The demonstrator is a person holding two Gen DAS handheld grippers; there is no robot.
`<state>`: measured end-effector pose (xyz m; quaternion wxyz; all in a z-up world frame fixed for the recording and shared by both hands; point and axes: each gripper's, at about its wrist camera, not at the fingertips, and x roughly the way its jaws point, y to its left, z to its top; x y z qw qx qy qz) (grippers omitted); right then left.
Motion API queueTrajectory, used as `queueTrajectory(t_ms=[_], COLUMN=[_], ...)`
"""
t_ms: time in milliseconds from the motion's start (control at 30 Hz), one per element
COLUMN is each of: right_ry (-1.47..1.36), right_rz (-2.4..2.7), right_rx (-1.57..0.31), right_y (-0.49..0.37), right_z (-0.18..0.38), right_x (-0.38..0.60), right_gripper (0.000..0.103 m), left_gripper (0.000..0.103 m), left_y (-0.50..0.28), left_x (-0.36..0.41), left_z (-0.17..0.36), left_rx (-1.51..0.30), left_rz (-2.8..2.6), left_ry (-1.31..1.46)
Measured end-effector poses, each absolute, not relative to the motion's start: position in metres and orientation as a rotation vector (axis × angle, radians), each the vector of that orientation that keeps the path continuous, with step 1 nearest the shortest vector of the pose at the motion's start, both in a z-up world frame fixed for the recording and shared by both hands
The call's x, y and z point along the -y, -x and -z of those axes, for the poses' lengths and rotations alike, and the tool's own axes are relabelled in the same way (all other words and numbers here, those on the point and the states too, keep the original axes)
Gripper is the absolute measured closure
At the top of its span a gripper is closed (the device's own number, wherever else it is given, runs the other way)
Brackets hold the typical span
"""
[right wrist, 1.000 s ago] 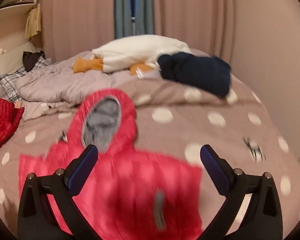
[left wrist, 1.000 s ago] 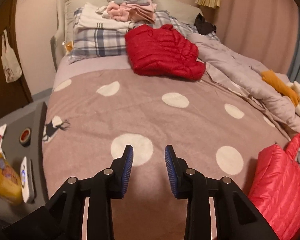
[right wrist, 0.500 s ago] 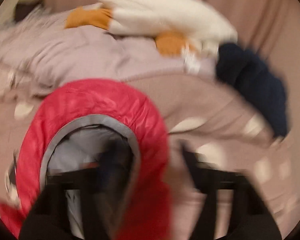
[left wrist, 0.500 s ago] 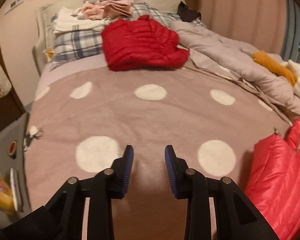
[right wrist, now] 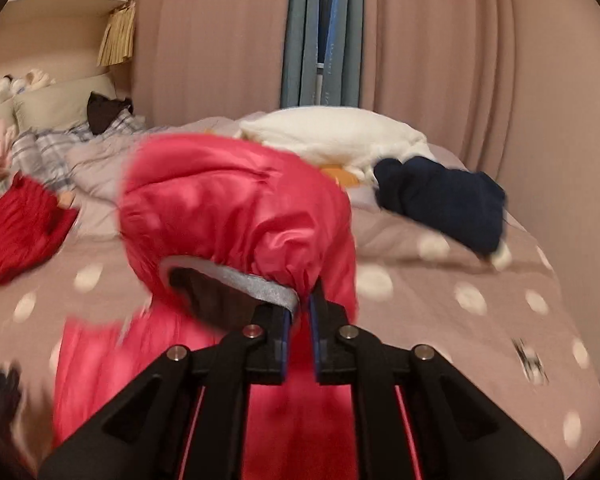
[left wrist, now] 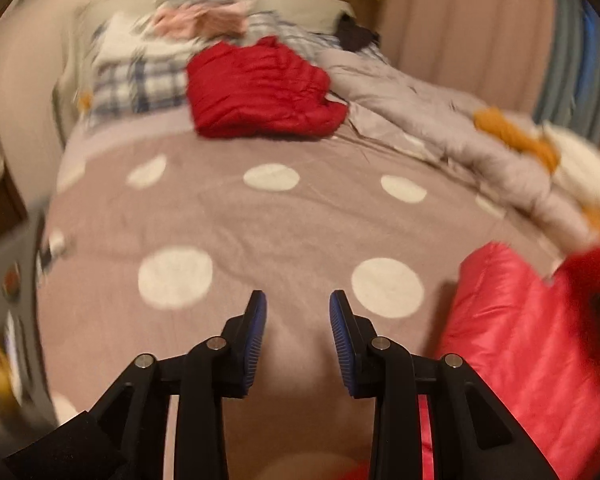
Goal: Fold large clothes
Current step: 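Open the left gripper and withdraw while the right gripper grasps the hood, then fold the hood with the right gripper over the jacket body toward the hem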
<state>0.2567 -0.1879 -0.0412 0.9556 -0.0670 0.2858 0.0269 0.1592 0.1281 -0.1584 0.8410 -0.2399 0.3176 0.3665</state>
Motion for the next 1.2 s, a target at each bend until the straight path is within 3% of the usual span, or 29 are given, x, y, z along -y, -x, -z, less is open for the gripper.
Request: queueTrajectory(t_ms=[67, 300, 333, 367, 400, 433, 467, 533, 700, 800, 833, 867, 900, 933, 1033, 1200], right_ry=[0.102, -0.059, -0.099, -0.125, -0.143, -0.175, -0.201, -0.299, -0.453, -0.527, -0.544, -0.542, -0.523, -0.511, -0.590, -0.420], right_rz=[-0.040, -0.012, -0.002, -0.003, -0.012, -0.032, -0.046, -0.106, -0.161, -0.201, -0.229, -0.246, -0.245, -0.224, -0.207, -0.203], right_rx=[-0.642, -0.720, -0.701, -0.687, -0.682, -0.684, -0.693, -0.718, -0.707, -0.741, -0.802, -0.842, -0.871, -0.898, -0.887, -0.854], right_y=[-0.226, -0.200, -0.197, -0.196, -0.194, -0.197, -0.195, -0.198, -0.216, -0.233, -0.245, -0.252, -0.256, -0.260, -0.254, -0.229], right_z=[0.063, 0.095, 0.093, 0.092, 0.093, 0.094, 0.098, 0.103, 0.111, 0.133, 0.149, 0.162, 0.170, 0.180, 0.184, 0.156], right_x=[0.200, 0.228, 0.231, 0.233, 0.233, 0.235, 0.235, 0.233, 0.232, 0.225, 0.218, 0.213, 0.209, 0.207, 0.214, 0.196], right_gripper=[0.067, 0.062, 0.052, 0.041, 0.036, 0.031, 0.031, 0.031, 0.026, 0.024, 0.028, 0.055, 0.078, 0.091, 0.094, 0.094], left_gripper=[0.070, 0.069, 0.067, 0.063, 0.060, 0.045, 0.029, 0.020, 0.020, 0.020, 0.025, 0.044, 0.056, 0.073, 0.083, 0.084], left_y=[-0.156, -0.135, -0.137, -0.138, -0.139, -0.141, -0.145, -0.160, -0.203, -0.248, -0.260, -0.269, -0.279, -0.285, -0.283, -0.238], left_x=[-0.127, -0.097, -0.093, -0.091, -0.090, -0.090, -0.090, -0.084, -0.055, -0.020, -0.013, -0.010, -0.007, -0.006, -0.007, 0.017], left_z=[0.159, 0.137, 0.136, 0.135, 0.135, 0.135, 0.134, 0.134, 0.127, 0.141, 0.151, 0.163, 0.183, 0.197, 0.204, 0.165], left_rx=[-0.710, -0.653, -0.666, -0.668, -0.665, -0.671, -0.687, -0.718, -0.700, -0.851, -0.887, -0.919, -0.975, -1.014, -1.006, -0.861], left_rz=[-0.740, -0.624, -0.586, -0.548, -0.508, -0.469, -0.433, -0.302, 0.011, 0.269, 0.300, 0.289, 0.240, 0.229, 0.211, 0.109], left_ry=[0.587, 0.520, 0.510, 0.516, 0.533, 0.554, 0.574, 0.609, 0.664, 0.622, 0.640, 0.665, 0.688, 0.705, 0.737, 0.405])
